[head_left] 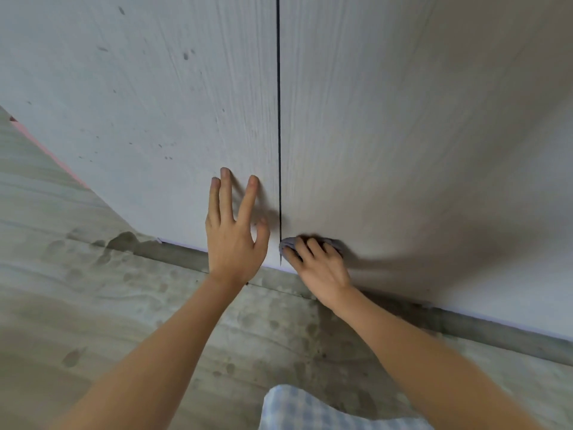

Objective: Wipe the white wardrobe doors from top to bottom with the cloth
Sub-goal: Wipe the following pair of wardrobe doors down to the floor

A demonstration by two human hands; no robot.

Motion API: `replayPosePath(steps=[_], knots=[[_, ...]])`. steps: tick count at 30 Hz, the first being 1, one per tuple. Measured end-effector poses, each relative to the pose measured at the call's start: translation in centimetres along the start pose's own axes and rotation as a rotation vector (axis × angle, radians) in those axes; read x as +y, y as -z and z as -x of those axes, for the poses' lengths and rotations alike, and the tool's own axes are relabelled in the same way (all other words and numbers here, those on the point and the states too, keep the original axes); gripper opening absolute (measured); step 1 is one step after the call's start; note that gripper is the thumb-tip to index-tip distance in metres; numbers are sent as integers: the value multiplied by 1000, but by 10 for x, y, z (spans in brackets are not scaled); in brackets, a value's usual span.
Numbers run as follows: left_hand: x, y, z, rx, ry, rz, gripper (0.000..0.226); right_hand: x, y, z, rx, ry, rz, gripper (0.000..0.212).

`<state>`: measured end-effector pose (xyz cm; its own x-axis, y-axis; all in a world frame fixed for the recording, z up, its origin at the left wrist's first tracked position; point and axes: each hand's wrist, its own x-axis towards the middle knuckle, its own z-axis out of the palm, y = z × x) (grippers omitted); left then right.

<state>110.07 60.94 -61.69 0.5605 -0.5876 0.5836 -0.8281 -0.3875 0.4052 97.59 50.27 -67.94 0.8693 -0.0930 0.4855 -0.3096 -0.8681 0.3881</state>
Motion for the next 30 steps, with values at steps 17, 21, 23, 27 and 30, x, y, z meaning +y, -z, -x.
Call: replayPosePath(steps=[17, 21, 23, 27, 30], knots=[[2, -30, 3, 148, 96, -35, 60, 102, -33, 146, -481, 383, 19, 17], [9, -35, 3, 144, 111, -10, 62, 73, -37, 141, -435, -26, -73, 27], [11, -35, 3, 142, 115, -8, 62, 44, -27, 122, -509, -400, -239, 30], [12, -36, 1, 147, 116, -1, 62, -13, -10, 72, -654, -1355, -969, 28], [10, -38, 1, 173, 94, -3, 64, -51, -19, 36, -451, -1831, -1423, 19]])
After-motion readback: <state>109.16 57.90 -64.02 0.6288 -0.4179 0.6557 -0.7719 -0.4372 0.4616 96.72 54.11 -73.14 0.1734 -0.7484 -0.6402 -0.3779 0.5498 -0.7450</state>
